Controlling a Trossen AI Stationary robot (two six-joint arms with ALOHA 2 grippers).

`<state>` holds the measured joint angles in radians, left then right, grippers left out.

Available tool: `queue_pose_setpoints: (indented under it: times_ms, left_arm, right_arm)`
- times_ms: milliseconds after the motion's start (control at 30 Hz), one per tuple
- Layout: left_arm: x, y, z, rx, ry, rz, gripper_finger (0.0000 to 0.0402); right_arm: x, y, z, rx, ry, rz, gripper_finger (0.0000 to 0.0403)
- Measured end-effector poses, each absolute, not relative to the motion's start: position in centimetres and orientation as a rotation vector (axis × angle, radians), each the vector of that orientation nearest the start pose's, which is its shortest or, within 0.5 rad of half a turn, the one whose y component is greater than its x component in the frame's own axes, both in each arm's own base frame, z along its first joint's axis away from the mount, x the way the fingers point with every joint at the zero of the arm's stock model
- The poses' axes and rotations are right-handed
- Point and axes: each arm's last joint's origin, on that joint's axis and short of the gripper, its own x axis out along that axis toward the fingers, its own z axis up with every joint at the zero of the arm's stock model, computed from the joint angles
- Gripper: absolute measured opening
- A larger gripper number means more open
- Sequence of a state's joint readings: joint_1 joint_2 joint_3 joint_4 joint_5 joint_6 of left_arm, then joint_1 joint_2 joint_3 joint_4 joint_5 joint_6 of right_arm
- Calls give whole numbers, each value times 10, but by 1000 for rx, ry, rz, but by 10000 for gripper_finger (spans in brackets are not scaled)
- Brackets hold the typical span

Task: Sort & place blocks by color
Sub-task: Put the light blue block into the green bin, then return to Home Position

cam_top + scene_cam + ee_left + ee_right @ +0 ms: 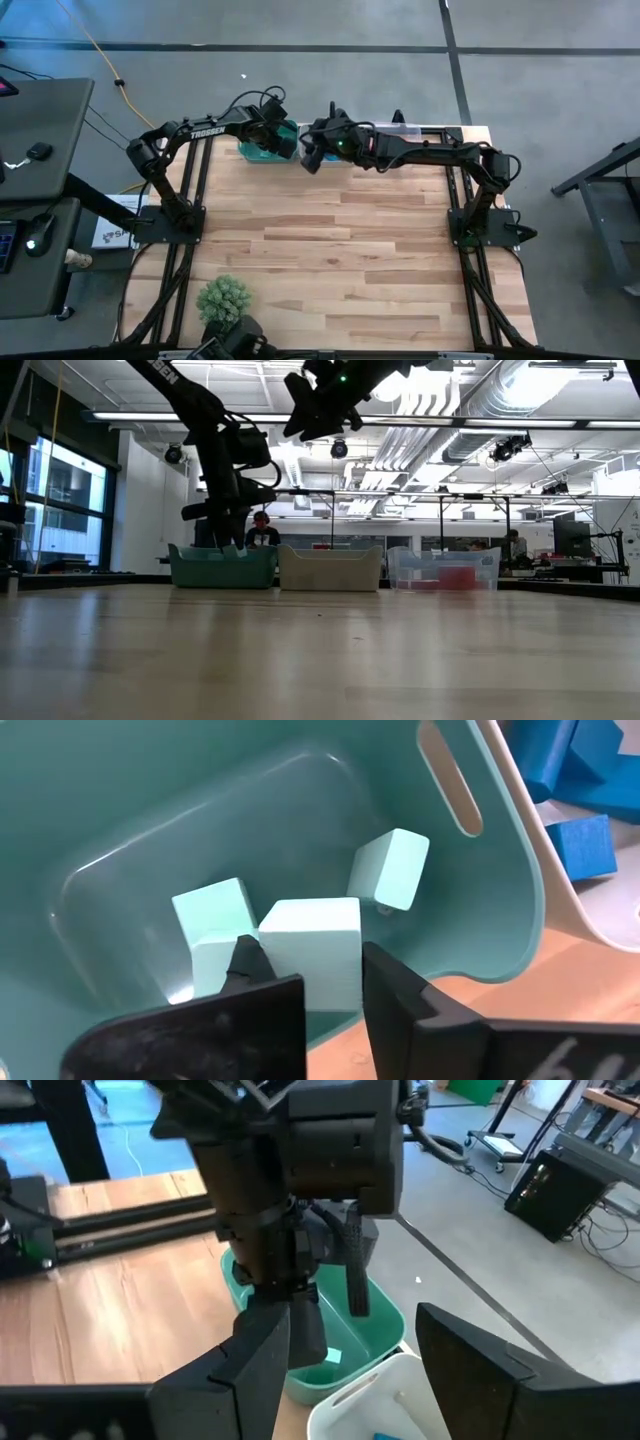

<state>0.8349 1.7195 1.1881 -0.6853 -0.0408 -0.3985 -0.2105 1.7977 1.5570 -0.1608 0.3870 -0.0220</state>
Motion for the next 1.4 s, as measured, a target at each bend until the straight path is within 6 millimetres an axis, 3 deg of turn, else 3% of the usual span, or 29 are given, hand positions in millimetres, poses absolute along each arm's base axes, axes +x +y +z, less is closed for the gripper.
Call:
queue_pose_setpoints:
  times_ms: [467, 800, 967, 1100, 1400]
  left_arm:
    - [223, 247, 199, -833, 1024, 989, 90]
    - [223, 245, 202, -871, 1011, 929, 101]
    - [219, 238, 223, -829, 952, 912, 102]
    - [213, 227, 251, -784, 865, 894, 102]
    - [207, 173, 314, -600, 695, 748, 102]
  right_arm:
    - [406, -98, 321, -96, 460, -572, 209]
    - [406, -97, 321, -73, 453, -576, 209]
    - [406, -97, 320, -42, 444, -563, 209]
    - [404, -95, 324, -29, 435, -549, 209]
    - [390, -87, 349, -25, 376, -524, 209]
